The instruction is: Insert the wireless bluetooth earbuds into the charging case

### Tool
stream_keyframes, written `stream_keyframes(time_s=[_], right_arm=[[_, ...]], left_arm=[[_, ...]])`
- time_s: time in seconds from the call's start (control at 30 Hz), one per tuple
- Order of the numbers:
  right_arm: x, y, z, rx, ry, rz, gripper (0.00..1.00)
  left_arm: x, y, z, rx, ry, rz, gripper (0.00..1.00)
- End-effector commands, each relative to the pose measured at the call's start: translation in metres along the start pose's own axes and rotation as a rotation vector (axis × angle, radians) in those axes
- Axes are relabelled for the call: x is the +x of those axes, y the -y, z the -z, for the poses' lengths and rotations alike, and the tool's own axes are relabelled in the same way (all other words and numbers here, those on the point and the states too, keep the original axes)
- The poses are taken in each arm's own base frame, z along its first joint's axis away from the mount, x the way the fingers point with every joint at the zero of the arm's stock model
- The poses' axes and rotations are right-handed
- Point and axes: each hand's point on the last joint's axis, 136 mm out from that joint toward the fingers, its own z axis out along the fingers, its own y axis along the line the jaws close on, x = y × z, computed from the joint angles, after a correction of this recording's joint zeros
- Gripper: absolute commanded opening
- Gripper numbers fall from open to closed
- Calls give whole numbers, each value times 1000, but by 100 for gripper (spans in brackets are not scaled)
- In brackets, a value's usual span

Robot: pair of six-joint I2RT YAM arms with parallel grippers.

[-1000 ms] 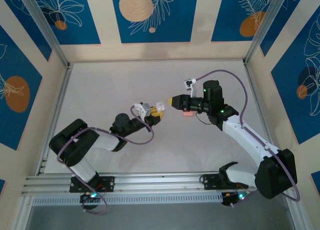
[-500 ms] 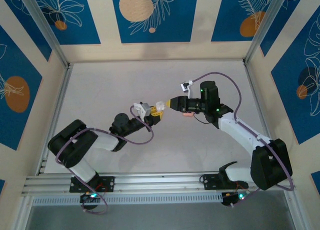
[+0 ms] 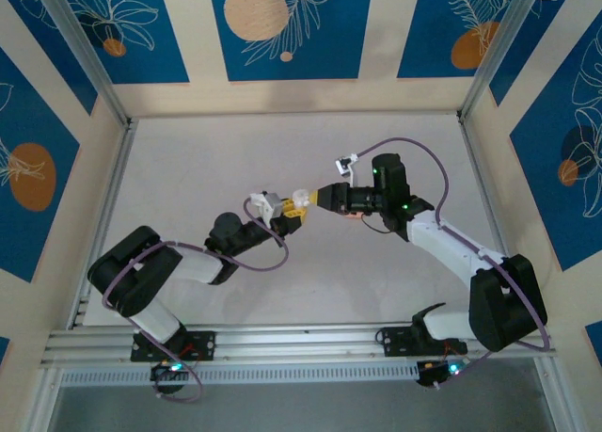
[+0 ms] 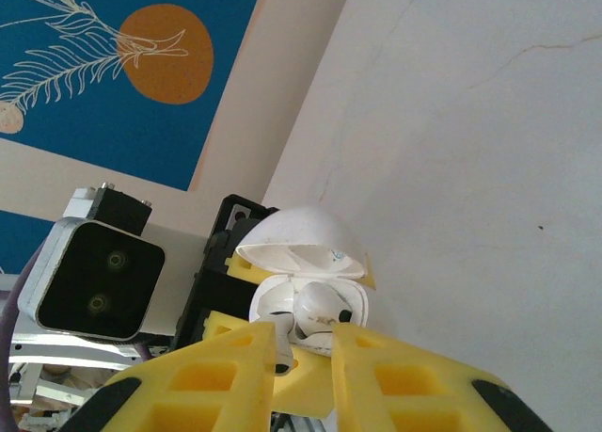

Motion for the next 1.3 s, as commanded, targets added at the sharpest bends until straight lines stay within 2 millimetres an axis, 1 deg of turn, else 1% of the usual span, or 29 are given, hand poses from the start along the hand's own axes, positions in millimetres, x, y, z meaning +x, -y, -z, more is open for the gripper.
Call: stream_keyframes(time_s=[0.0,0.4,0.73,1.17,1.27], right_arm=[[5,-4,-3,-26,-23,3,23],[6,-8,-5,-32,-25,10,21],[6,-5,-3,-13,-18,12,21],[-4,-18,21,-13,40,48,34],[-5,-19,25,-19,44,48,35]], left_arm=[[-19,9,1,31,64,-35,19],[-19,9,2,24,64,-36,19],[-20,9,2,26,65,-39,19],[-21,11,3,33,67,-39,19],[-22,11,3,36,70,-40,19]])
